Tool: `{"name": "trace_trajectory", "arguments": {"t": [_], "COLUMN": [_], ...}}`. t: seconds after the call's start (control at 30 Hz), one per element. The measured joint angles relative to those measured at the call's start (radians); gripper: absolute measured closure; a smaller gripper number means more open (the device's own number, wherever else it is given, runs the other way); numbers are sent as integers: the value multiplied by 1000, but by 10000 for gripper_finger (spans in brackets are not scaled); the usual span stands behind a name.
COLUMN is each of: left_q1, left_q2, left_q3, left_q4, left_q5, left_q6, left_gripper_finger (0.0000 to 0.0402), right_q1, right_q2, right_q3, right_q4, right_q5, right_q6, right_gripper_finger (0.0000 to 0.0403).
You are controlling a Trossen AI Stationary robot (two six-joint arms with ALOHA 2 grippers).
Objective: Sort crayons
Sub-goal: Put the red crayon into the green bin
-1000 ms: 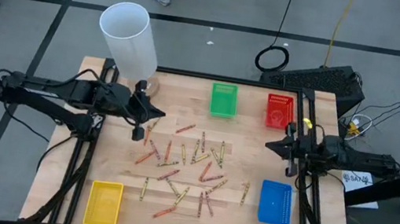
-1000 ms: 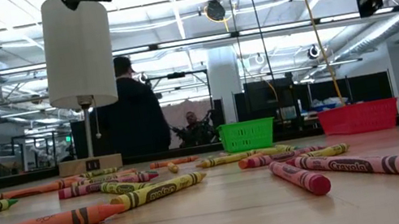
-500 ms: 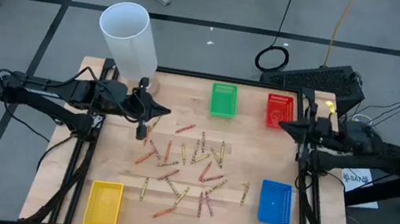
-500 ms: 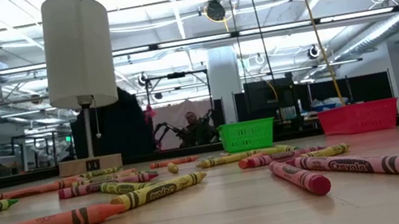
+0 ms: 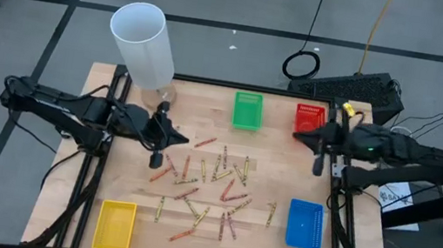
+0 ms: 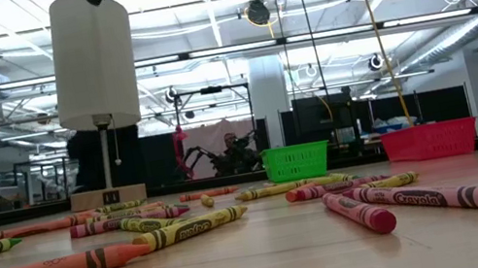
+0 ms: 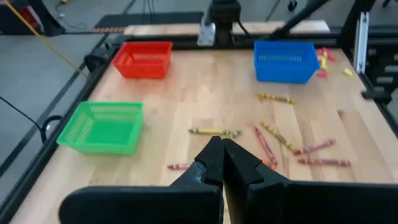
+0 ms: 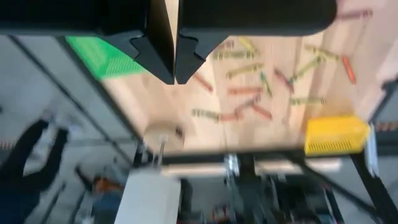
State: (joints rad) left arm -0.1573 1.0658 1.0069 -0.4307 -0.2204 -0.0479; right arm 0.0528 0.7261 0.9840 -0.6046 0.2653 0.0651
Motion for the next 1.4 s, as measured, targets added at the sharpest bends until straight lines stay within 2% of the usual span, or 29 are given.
{"name": "trace_trajectory", "arguments": {"t": [0.27,0.53,0.63,0.73,0.83,0.97,1.13,1.4], "left_q1": [-51,-103,-117,-130,-133,-131,-159,-207], "left_q2": [93,202,257,322,376,413,422,421], "left_q3": [0,0,0,0,0,0,0,0], "left_q4": [-5,-5,-5,5,0,-8,-27,-184], "left_q5": [-108,-169,-158,-88,-69,-70,-71,-74], "left_q6": [-60,-185,-227,-278,-262,-375,-430,-574], "left_gripper_finger": [401,401,401,401,401,401,396,332], "right_q1": [0,1,1,10,33,73,120,174], "right_q2": [148,279,305,317,324,325,326,337], "right_q3": [0,-126,-166,-211,-269,-353,-448,-556], "right_q4": [-50,77,99,140,230,402,632,859], "right_q5": [0,-7,-8,-8,-8,-8,-8,-7], "right_q6": [43,12,37,80,87,88,83,47], "right_gripper_finger": [403,403,403,403,403,403,403,403]}}
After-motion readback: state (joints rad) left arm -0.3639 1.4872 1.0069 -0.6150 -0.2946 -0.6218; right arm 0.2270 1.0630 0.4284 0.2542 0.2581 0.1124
